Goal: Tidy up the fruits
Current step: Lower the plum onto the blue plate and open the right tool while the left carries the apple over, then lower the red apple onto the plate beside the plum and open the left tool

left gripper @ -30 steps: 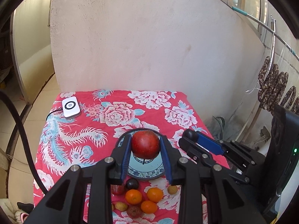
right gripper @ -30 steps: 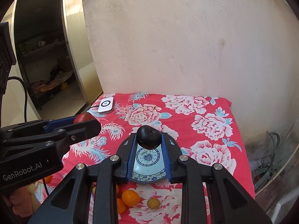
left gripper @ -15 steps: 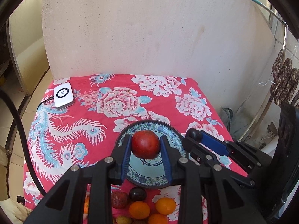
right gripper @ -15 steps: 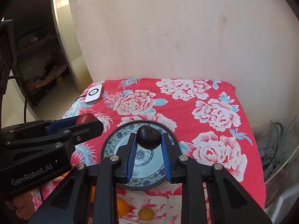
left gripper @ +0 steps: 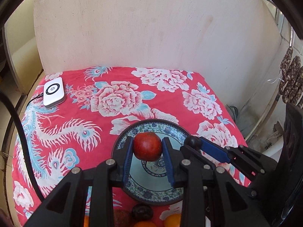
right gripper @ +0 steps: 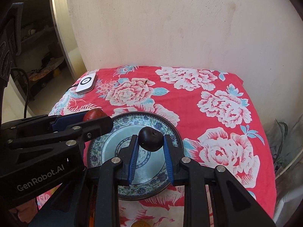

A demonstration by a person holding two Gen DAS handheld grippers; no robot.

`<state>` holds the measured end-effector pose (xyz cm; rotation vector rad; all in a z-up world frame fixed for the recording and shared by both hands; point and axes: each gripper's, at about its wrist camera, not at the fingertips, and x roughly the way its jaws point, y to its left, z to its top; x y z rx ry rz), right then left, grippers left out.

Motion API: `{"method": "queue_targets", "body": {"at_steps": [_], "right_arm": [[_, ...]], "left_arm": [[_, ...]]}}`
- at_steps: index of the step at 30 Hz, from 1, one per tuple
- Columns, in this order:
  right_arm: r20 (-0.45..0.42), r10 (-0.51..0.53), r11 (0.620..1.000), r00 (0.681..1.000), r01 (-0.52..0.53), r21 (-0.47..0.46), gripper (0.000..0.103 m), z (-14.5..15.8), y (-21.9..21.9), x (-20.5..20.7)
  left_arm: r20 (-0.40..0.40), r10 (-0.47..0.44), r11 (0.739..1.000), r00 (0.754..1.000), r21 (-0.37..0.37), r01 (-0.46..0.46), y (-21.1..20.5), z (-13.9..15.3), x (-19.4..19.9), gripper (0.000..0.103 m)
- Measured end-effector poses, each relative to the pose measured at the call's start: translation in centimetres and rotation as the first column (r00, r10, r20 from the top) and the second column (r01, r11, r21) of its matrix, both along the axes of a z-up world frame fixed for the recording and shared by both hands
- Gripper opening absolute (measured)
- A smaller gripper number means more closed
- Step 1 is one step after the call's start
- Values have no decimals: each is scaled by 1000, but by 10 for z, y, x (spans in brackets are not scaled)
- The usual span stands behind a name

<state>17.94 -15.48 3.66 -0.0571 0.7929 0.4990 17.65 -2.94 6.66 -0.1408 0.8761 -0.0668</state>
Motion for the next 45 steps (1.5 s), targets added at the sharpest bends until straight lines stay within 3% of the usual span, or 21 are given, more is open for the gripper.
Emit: {"method": "queue_targets", "body": {"at_steps": [31, 33, 35, 45], "right_arm": [[-49, 18, 999, 999, -20, -36, 29, -28, 3, 5], [-54, 16, 999, 998, -18, -30, 32, -29, 1, 6], [-55, 14, 1000, 998, -14, -12, 43, -29, -1, 6], [-38, 19, 1000, 999, -19, -16, 54, -24, -2, -4]], "left_arm": [[-55, -23, 1000, 998, -3, 23, -6, -32, 11, 32], [-60, -23, 1000, 998, -3, 22, -6, -33, 12, 32], [-63, -17, 1000, 998, 8, 17, -6, -34, 11, 32], [-85, 17, 1000, 996, 2, -17, 0, -35, 5, 32]]}}
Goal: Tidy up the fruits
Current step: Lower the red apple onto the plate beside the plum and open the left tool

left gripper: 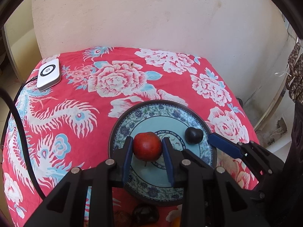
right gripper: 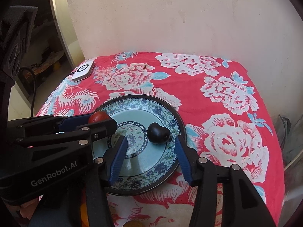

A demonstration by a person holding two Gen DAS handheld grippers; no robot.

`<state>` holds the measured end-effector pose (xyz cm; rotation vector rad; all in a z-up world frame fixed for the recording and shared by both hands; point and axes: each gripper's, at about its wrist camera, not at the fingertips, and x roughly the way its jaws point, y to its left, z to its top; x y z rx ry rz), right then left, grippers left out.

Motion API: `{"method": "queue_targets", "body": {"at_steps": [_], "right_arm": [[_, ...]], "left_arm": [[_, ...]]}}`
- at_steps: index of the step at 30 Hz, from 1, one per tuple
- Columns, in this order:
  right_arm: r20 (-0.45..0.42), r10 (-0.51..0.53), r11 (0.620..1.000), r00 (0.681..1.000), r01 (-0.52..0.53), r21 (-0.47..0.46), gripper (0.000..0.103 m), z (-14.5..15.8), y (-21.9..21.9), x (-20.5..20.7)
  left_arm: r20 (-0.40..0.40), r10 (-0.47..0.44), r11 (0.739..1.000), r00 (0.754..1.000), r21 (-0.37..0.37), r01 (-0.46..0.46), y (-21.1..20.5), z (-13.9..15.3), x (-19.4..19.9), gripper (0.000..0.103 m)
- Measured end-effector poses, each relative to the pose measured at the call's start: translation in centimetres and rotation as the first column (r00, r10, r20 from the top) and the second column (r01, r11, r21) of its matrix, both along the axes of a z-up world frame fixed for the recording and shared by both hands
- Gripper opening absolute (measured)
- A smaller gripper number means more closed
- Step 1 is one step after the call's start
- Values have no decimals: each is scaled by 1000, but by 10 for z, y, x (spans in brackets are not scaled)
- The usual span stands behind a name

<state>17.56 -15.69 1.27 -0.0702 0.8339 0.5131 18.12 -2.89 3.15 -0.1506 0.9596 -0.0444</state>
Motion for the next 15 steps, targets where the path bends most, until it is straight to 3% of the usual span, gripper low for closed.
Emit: {"method": "queue_targets", "body": {"at_steps": [2, 5, 15], "right_arm": [[8, 1, 1000, 1000, -1, -6, 57, 2, 0, -3], [19, 3, 1000, 1000, -3, 0, 58, 5, -1, -8], [43, 3, 999, 999, -4, 37, 59, 19, -6, -24]], "left_arm": [[-2, 5, 1000, 1000, -7, -5, 1, 0, -3, 32], [7, 13, 1000, 1000, -19, -13, 3, 3, -8, 47], [43, 33, 999, 999, -21, -32, 11, 20, -27, 48]]}}
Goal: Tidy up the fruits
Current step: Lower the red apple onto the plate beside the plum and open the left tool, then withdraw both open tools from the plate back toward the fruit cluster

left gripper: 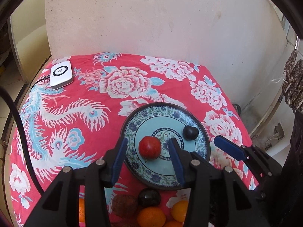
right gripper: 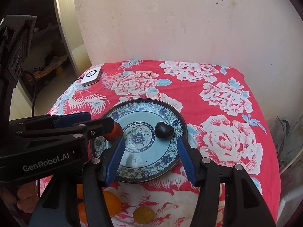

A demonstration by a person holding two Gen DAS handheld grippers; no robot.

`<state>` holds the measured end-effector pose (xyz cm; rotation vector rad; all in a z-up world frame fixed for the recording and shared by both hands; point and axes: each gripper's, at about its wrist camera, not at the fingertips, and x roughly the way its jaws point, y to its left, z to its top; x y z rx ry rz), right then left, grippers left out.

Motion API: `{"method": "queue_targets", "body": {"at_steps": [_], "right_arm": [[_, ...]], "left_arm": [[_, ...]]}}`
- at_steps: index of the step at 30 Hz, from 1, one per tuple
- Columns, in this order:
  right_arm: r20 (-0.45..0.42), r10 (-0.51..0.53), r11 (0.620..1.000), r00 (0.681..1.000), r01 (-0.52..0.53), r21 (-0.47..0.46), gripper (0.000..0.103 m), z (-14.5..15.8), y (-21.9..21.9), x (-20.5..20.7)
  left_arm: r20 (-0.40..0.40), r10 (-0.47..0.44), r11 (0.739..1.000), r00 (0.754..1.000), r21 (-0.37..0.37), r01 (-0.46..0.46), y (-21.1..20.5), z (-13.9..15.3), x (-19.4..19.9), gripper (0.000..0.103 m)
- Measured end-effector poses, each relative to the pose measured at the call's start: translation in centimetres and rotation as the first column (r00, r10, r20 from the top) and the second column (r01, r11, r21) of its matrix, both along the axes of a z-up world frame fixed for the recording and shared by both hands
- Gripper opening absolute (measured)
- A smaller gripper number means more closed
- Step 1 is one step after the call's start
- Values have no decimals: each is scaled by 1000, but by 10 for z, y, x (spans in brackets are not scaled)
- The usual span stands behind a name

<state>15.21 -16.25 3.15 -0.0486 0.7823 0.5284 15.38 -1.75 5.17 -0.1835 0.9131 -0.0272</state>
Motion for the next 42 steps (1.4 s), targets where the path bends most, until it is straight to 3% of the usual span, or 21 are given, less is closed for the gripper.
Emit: {"method": "queue_targets", "body": {"at_steps": [23, 42], "right_arm": [[-14, -3, 999, 1000, 4, 54, 59, 24, -23, -49], [-25, -21, 999, 999, 22, 30, 59, 14, -30, -87]], "left_arm": [[35, 37, 999, 999, 13, -37, 29, 30, -77, 49], [-36, 93, 996, 995, 14, -93, 62, -3, -109, 49]]}}
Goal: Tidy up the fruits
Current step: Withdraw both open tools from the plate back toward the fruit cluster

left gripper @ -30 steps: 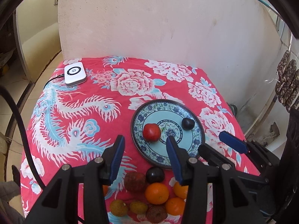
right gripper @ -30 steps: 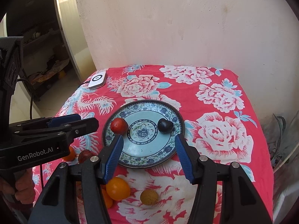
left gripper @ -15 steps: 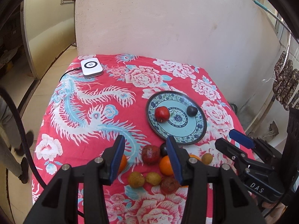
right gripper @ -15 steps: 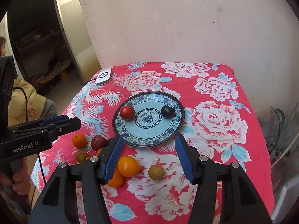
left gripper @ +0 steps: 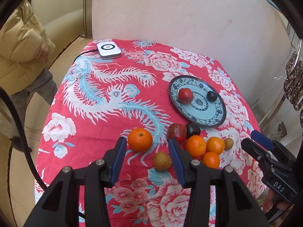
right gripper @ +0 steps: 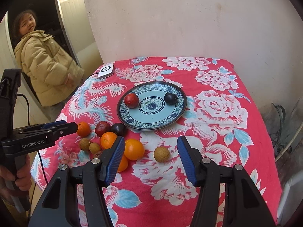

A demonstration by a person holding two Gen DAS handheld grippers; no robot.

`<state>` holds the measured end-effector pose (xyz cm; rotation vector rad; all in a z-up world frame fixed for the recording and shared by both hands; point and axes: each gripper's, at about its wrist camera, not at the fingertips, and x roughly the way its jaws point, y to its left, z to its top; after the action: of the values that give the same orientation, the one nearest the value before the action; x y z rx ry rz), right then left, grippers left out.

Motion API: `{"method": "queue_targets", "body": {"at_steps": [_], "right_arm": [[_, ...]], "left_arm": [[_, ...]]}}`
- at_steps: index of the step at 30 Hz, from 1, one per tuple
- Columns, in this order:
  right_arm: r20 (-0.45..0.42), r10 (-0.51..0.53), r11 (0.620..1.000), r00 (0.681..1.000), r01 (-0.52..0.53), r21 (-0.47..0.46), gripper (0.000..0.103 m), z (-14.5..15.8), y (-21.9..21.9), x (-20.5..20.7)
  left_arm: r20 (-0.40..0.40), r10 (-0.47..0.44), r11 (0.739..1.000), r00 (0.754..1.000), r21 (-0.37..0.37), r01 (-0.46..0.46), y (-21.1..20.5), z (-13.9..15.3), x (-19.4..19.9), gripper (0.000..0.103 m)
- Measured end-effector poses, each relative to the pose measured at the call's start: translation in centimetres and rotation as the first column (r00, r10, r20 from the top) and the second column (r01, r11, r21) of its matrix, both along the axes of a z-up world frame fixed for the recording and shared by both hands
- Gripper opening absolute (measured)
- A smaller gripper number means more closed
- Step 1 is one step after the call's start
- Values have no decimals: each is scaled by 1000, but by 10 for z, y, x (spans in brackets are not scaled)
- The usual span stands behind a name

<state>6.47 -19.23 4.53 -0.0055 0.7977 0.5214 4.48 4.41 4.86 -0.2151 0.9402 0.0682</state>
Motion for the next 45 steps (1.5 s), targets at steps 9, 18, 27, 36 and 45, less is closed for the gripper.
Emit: {"method": "queue_targets", "body": {"at_steps": [9, 18, 27, 36, 45], "right_arm": [[-18, -12, 1000, 1000, 12, -26, 59, -15, -1, 1], [-39, -47, 998, 998, 45, -52, 59, -29, -5, 10], [-59, -36, 997, 998, 32, -71, 58, -40, -1, 12], [-68, -22, 996, 997, 16, -92, 39, -48, 5, 15], [-59, -23, 996, 998, 17, -93, 31, -48, 8, 17]], "left_arm": [[-18, 1, 1000, 1000, 4, 0, 1, -11, 5, 49], [-33, 10, 1000, 999, -2, -10, 4, -20, 10, 49], [-34, 10, 1000, 999, -14, -10, 6, -26, 13, 49], [-30, -7, 999, 1000, -43, 6, 7, -28, 16, 48], [-25, 4, 997, 1000, -76, -6, 15, -31, 15, 35]]}}
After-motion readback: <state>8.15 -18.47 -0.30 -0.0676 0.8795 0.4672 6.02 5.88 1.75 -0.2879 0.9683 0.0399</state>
